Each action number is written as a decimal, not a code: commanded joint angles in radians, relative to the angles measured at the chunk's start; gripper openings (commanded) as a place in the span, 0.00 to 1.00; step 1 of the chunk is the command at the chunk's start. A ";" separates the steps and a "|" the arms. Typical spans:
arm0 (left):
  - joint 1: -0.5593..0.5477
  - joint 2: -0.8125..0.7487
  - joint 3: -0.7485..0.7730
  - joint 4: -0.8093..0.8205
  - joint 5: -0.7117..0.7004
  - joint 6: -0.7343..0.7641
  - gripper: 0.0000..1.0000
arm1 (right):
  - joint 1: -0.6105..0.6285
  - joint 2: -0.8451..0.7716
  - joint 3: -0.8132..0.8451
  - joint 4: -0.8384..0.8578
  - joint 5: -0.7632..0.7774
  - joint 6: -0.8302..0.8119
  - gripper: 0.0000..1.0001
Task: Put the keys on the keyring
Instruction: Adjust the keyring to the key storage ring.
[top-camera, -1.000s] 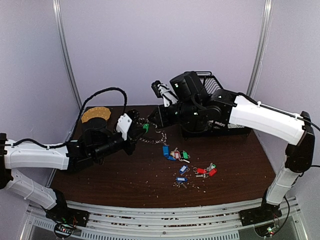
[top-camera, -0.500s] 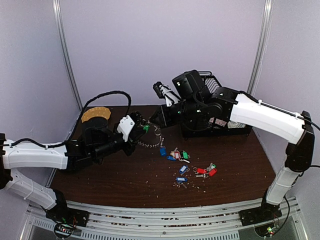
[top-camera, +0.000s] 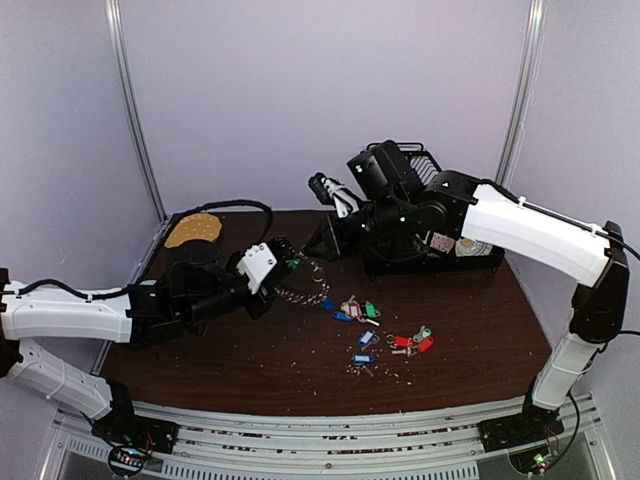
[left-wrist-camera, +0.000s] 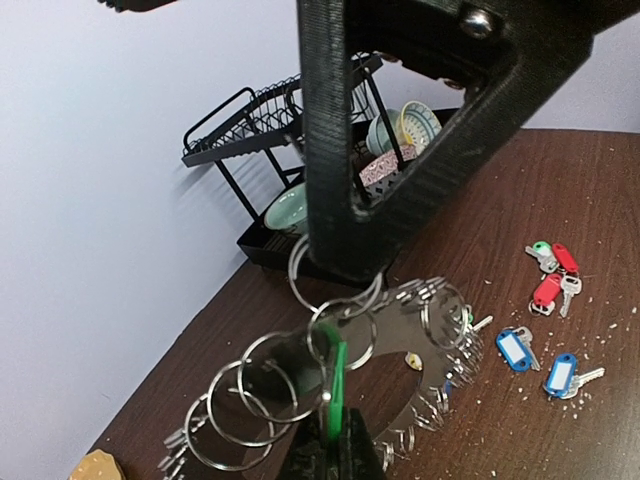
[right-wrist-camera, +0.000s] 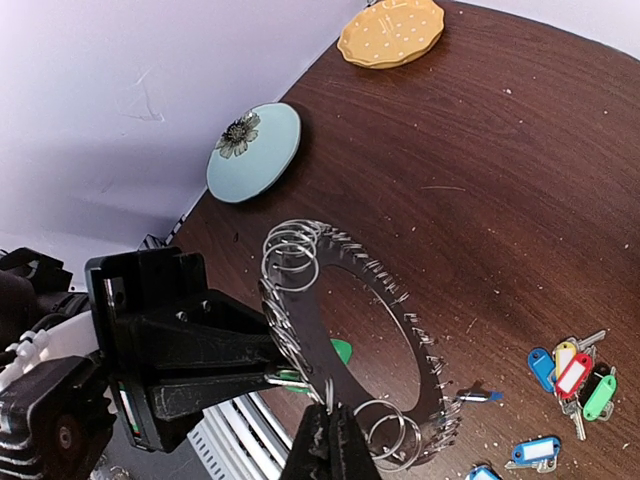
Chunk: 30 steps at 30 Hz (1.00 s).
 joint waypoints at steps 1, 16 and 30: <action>0.009 -0.022 -0.005 0.026 -0.138 0.046 0.00 | -0.012 -0.029 0.024 -0.103 -0.055 0.012 0.00; 0.007 -0.013 -0.010 0.048 -0.115 0.064 0.00 | -0.011 -0.072 -0.012 -0.129 -0.078 0.005 0.00; 0.007 -0.074 0.027 -0.091 0.257 0.000 0.45 | -0.033 -0.099 -0.031 -0.120 -0.015 -0.064 0.00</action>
